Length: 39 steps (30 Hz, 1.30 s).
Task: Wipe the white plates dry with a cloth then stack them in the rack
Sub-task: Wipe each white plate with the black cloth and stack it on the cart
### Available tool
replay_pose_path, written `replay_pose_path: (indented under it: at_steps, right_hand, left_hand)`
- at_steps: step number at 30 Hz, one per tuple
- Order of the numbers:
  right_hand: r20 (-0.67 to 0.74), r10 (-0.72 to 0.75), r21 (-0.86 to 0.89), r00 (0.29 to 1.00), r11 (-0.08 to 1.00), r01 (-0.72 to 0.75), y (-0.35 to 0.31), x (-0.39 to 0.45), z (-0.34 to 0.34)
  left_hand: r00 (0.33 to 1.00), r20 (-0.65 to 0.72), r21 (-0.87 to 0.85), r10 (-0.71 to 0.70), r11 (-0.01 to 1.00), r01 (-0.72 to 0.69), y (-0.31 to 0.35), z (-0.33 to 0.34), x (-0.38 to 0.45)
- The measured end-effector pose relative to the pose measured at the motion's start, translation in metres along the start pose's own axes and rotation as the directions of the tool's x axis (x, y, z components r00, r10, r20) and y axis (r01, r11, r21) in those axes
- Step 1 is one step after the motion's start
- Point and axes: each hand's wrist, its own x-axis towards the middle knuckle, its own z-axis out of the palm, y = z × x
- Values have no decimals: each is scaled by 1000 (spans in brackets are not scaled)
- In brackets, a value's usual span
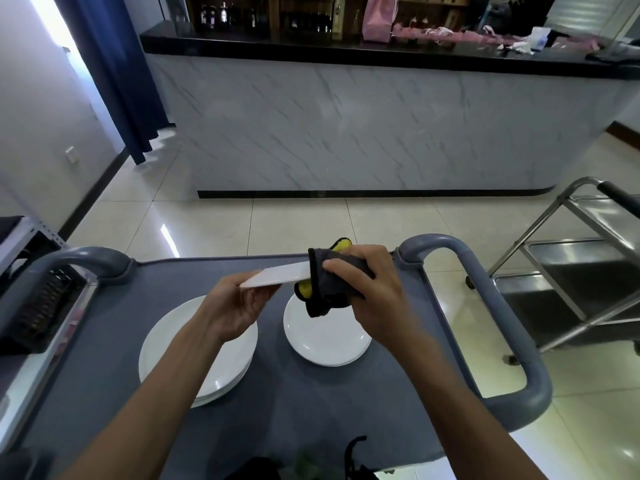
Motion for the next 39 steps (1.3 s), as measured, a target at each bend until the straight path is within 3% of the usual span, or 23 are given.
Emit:
replay_pose_path:
  at_steps: [4, 12, 21, 26, 31, 36, 39]
  right_hand:
    - [108, -23, -15, 994, 1000, 25, 7, 1, -11]
    - [323, 134, 37, 937, 987, -154, 25, -10, -22]
    - [280, 343, 260, 897, 872, -414, 28, -11, -16]
    - [194, 448, 340, 873, 804, -488, 16, 0, 3]
    - [115, 362, 229, 925, 896, -380, 1, 1, 20]
    - [171, 398, -32, 901, 917, -398, -3, -15, 22]
    - [266, 396, 42, 879, 906, -421, -2, -32, 17]
  left_hand:
    - [997, -10, 51, 73, 996, -73, 6, 0, 1]
    - [963, -58, 197, 265, 948, -249, 4, 0, 3]
    - [868, -48, 470, 494, 778, -416, -8, 9, 1]
    - [850, 59, 570, 523, 682, -459, -34, 24, -7]
    - [841, 115, 586, 529, 647, -487, -55, 40, -14]
    - [827, 104, 560, 553, 654, -508, -64, 40, -16]
    - [818, 88, 546, 568, 660, -517, -68, 38, -13]
